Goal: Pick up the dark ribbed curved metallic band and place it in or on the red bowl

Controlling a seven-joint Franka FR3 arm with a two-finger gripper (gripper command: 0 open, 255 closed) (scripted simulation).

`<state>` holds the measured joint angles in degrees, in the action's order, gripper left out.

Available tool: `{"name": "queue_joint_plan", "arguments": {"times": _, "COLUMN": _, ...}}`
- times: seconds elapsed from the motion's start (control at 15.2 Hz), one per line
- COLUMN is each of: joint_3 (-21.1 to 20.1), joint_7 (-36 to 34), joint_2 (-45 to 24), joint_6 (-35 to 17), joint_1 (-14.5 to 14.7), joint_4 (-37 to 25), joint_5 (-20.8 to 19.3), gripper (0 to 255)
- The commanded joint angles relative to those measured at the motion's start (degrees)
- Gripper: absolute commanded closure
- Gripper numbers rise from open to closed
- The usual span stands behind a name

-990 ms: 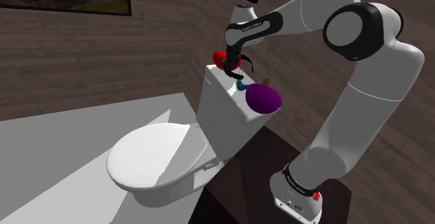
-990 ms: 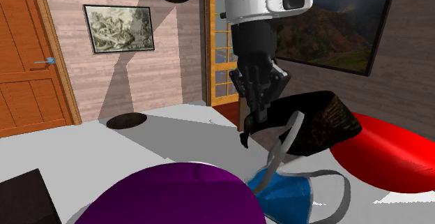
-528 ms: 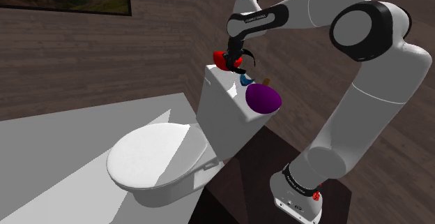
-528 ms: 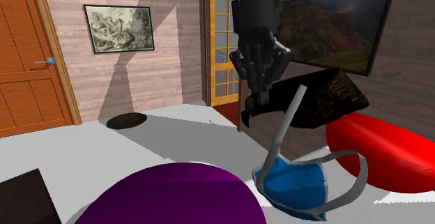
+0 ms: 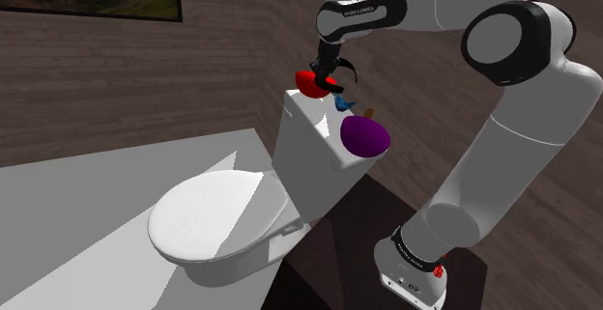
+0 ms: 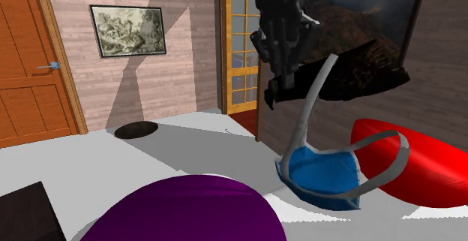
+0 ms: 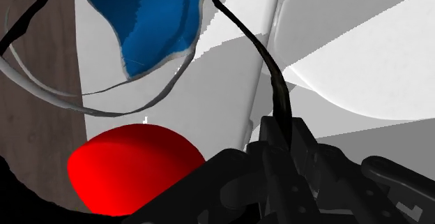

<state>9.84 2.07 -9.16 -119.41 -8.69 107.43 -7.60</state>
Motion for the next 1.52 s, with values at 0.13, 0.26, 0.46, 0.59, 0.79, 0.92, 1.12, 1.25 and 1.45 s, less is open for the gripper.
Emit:
{"name": "queue_joint_plan", "arguments": {"times": 0.13, "joint_3": 0.4, "joint_7": 2.6, "joint_2": -8.1, "joint_6": 2.5, "joint_1": -1.5, "joint_4": -10.8, "joint_5": 1.9, "gripper": 255}}
{"name": "queue_joint_plan", "arguments": {"times": 0.26, "joint_3": 0.4, "joint_7": 3.9, "joint_2": -13.0, "joint_6": 4.4, "joint_1": -2.5, "joint_4": -17.7, "joint_5": 3.0, "gripper": 255}}
{"name": "queue_joint_plan", "arguments": {"times": 0.46, "joint_3": 0.3, "joint_7": 5.7, "joint_2": -21.1, "joint_6": 8.2, "joint_1": -4.2, "joint_4": -29.6, "joint_5": 4.5, "gripper": 255}}
{"name": "queue_joint_plan", "arguments": {"times": 0.59, "joint_3": 0.1, "joint_7": 6.7, "joint_2": -27.3, "joint_6": 11.7, "joint_1": -5.5, "joint_4": -39.4, "joint_5": 5.4, "gripper": 255}}
{"name": "queue_joint_plan", "arguments": {"times": 0.79, "joint_3": -0.3, "joint_7": 7.7, "joint_2": -37.3, "joint_6": 17.4, "joint_1": -7.6, "joint_4": -55.2, "joint_5": 6.6, "gripper": 255}}
{"name": "queue_joint_plan", "arguments": {"times": 0.92, "joint_3": -0.3, "joint_7": 7.6, "joint_2": -37.1, "joint_6": 15.7, "joint_1": -7.5, "joint_4": -53.3, "joint_5": 6.5, "gripper": 255}}
{"name": "queue_joint_plan", "arguments": {"times": 1.12, "joint_3": -0.3, "joint_7": 7.4, "joint_2": -37.0, "joint_6": 13.3, "joint_1": -7.4, "joint_4": -50.9, "joint_5": 6.5, "gripper": 255}}
{"name": "queue_joint_plan", "arguments": {"times": 1.25, "joint_3": -0.3, "joint_7": 7.3, "joint_2": -37.1, "joint_6": 11.9, "joint_1": -7.3, "joint_4": -49.5, "joint_5": 6.5, "gripper": 255}}
{"name": "queue_joint_plan", "arguments": {"times": 1.45, "joint_3": -0.3, "joint_7": 7.1, "joint_2": -37.3, "joint_6": 9.8, "joint_1": -7.2, "joint_4": -47.6, "joint_5": 6.5, "gripper": 255}}
